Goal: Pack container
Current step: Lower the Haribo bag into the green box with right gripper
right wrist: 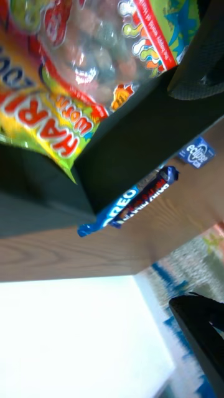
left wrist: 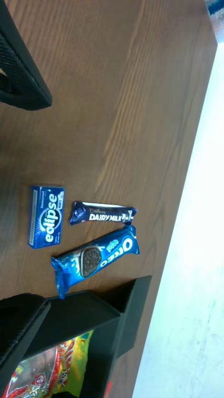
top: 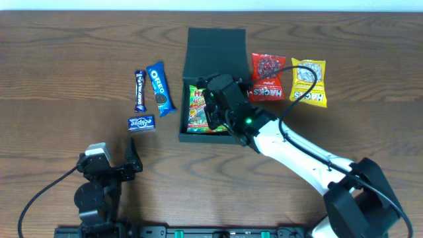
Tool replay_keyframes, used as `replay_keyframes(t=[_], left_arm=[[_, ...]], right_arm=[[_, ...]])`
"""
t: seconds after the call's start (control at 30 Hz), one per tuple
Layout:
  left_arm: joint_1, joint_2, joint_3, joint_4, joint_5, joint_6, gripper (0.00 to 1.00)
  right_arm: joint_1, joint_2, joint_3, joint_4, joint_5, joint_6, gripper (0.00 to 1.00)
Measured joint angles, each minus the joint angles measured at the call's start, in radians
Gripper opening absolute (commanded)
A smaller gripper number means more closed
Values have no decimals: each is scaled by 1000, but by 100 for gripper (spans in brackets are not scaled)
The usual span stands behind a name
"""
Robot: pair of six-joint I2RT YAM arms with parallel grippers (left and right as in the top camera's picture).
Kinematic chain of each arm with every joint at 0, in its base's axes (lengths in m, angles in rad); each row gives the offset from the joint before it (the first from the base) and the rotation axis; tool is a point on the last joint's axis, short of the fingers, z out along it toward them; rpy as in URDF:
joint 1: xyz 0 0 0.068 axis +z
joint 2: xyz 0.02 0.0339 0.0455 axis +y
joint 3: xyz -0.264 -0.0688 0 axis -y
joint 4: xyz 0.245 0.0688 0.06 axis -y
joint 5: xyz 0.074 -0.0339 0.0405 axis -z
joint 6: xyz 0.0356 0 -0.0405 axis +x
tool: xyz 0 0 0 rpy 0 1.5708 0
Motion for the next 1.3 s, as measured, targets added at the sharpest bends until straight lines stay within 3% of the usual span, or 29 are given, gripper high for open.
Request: replay_keyframes(t=[0.07, 0.13, 0.17, 0.23, 0.33, 0.37, 0.6, 0.83, 1.3], left_arm=[[0, 0, 0, 0, 0, 0, 95], [0, 0, 0, 0, 0, 0, 95], [0, 0, 0, 0, 0, 0, 95], [0, 0, 0, 0, 0, 0, 95], [0, 0, 0, 0, 0, 0, 95], [0, 0, 0, 0, 0, 0, 95], [0, 0, 0, 0, 0, 0, 95], [0, 0, 0, 0, 0, 0, 95], [0, 0, 0, 0, 0, 0, 95]], right_arm=[[0, 0, 27, -7, -11, -63, 98], [0, 0, 70, -55, -19, -140, 86], [0, 0, 105, -103, -18, -193, 75], [0, 0, 150, -191, -14, -289, 34], [0, 0, 197, -317, 13, -411, 6], [0, 0, 209, -353, 24, -459, 2], [0, 1, 218, -534, 119, -698, 1], [0, 78, 219, -540, 174, -837, 1], [0, 291, 219, -488, 185, -898, 2]])
